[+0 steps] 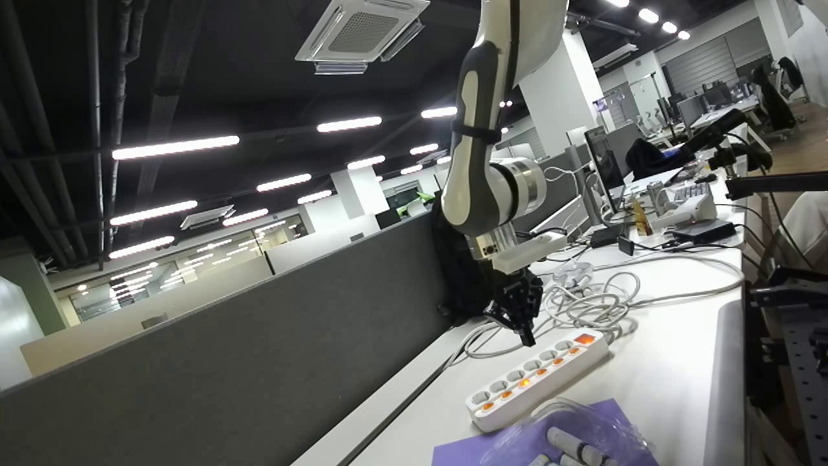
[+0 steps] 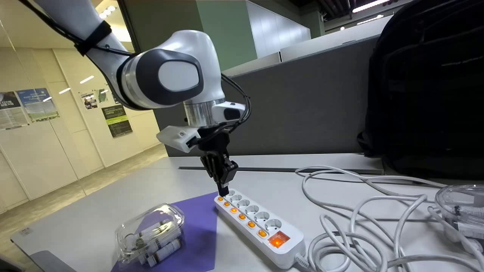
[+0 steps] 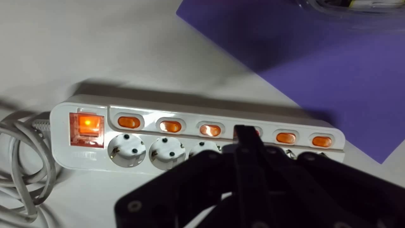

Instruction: Press the third switch from the left on the extension cord.

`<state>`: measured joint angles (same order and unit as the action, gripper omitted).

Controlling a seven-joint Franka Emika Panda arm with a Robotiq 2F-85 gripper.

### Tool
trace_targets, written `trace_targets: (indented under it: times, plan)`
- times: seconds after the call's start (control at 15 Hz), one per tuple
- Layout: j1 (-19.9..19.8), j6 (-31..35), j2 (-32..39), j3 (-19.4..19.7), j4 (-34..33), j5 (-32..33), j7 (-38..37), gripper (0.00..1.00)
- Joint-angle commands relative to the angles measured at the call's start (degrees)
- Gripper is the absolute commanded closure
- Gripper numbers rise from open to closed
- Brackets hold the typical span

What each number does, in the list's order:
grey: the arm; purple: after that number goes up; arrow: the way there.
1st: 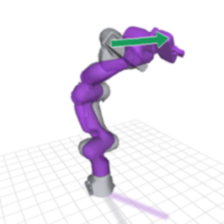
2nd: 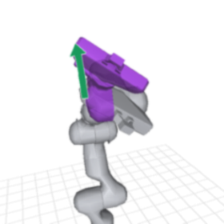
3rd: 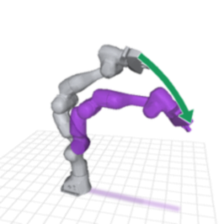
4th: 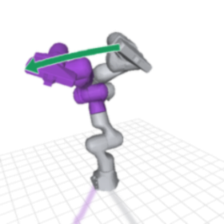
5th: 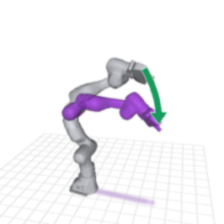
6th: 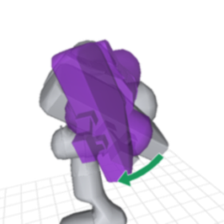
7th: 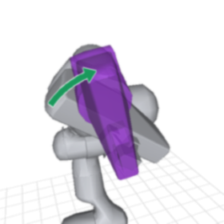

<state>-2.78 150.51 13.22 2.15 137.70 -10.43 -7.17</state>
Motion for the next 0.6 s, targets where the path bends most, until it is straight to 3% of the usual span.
trace_targets:
  times: [0.0,0.53]
  plan:
    - [1.49,1.55,2.24,1.42,-1.11,3.41,-4.82,1.0]
    - [3.73,2.85,5.97,2.31,-2.96,6.16,-8.35,1.0]
